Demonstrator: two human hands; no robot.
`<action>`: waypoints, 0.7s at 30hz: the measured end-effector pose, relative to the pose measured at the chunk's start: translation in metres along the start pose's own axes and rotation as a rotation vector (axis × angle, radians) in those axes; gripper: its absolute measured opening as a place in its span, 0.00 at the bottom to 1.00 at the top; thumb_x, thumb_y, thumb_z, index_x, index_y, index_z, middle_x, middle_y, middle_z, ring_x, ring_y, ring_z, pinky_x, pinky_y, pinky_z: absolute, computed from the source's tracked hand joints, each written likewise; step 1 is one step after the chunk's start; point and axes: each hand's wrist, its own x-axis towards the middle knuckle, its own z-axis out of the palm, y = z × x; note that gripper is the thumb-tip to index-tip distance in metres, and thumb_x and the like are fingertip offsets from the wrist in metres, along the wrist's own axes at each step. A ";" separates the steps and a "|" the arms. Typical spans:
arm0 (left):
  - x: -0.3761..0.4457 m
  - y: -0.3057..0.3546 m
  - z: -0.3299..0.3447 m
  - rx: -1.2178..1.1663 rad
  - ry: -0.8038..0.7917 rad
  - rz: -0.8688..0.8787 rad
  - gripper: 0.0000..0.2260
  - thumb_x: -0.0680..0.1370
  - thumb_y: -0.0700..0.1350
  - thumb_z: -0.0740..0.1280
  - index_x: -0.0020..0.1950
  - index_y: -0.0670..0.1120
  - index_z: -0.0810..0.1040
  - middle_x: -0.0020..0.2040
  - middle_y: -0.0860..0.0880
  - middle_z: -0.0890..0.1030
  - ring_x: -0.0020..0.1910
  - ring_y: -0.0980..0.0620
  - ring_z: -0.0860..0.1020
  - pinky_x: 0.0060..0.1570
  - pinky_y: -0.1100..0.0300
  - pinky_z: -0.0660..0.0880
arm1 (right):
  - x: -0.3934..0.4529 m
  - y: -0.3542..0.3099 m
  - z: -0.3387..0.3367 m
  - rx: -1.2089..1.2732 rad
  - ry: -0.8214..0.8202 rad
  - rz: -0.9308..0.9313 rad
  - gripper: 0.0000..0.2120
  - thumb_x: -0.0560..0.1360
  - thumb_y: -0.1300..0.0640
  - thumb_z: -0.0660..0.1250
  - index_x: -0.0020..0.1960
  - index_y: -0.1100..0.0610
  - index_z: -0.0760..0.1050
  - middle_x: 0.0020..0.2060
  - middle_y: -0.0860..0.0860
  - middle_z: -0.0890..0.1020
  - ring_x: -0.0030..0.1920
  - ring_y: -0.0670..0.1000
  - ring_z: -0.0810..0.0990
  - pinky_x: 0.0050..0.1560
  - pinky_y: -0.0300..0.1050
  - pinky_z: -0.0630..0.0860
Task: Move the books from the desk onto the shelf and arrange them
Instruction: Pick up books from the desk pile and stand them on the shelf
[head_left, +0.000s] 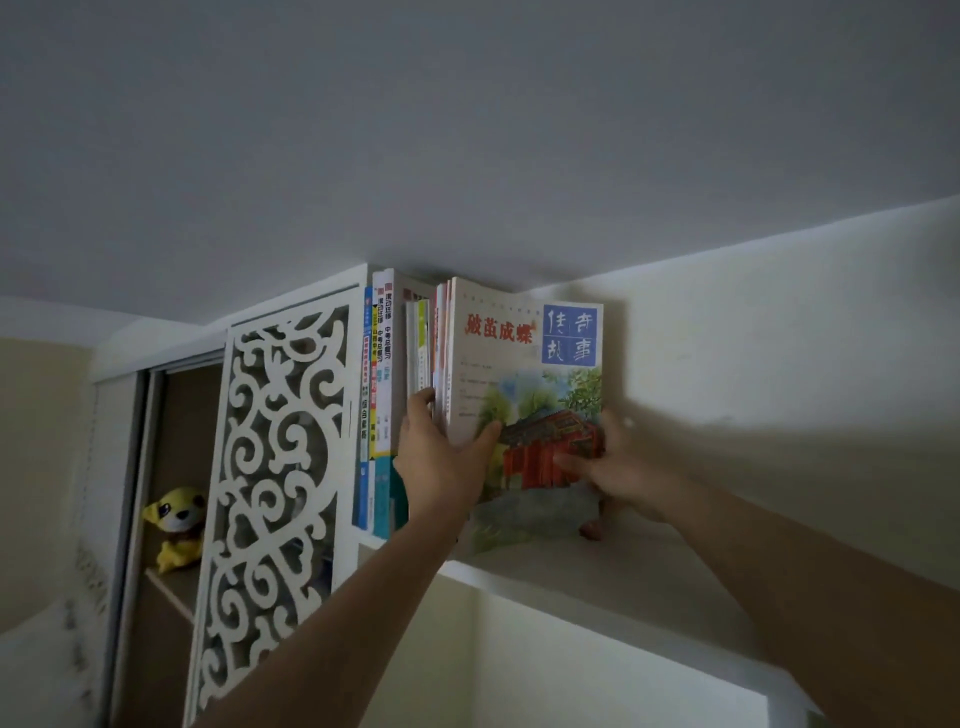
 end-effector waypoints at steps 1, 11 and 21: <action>0.003 -0.005 0.002 0.061 0.029 0.018 0.34 0.67 0.53 0.78 0.69 0.51 0.66 0.61 0.49 0.76 0.60 0.46 0.74 0.54 0.44 0.79 | 0.001 -0.001 0.003 -0.032 0.017 -0.016 0.23 0.71 0.56 0.76 0.61 0.52 0.69 0.49 0.43 0.77 0.52 0.47 0.78 0.55 0.45 0.76; -0.001 -0.004 0.012 0.053 0.188 -0.052 0.36 0.65 0.45 0.80 0.68 0.54 0.67 0.67 0.45 0.63 0.66 0.45 0.62 0.65 0.45 0.69 | -0.019 -0.013 0.040 -0.163 -0.117 -0.026 0.58 0.55 0.50 0.86 0.76 0.54 0.57 0.68 0.47 0.71 0.69 0.51 0.71 0.69 0.46 0.68; -0.023 -0.044 -0.032 0.090 -0.382 0.316 0.34 0.81 0.44 0.63 0.80 0.55 0.47 0.79 0.61 0.45 0.78 0.60 0.45 0.75 0.45 0.58 | -0.023 -0.027 0.067 -0.151 -0.326 0.084 0.78 0.49 0.40 0.85 0.76 0.44 0.28 0.74 0.48 0.65 0.71 0.50 0.68 0.72 0.51 0.67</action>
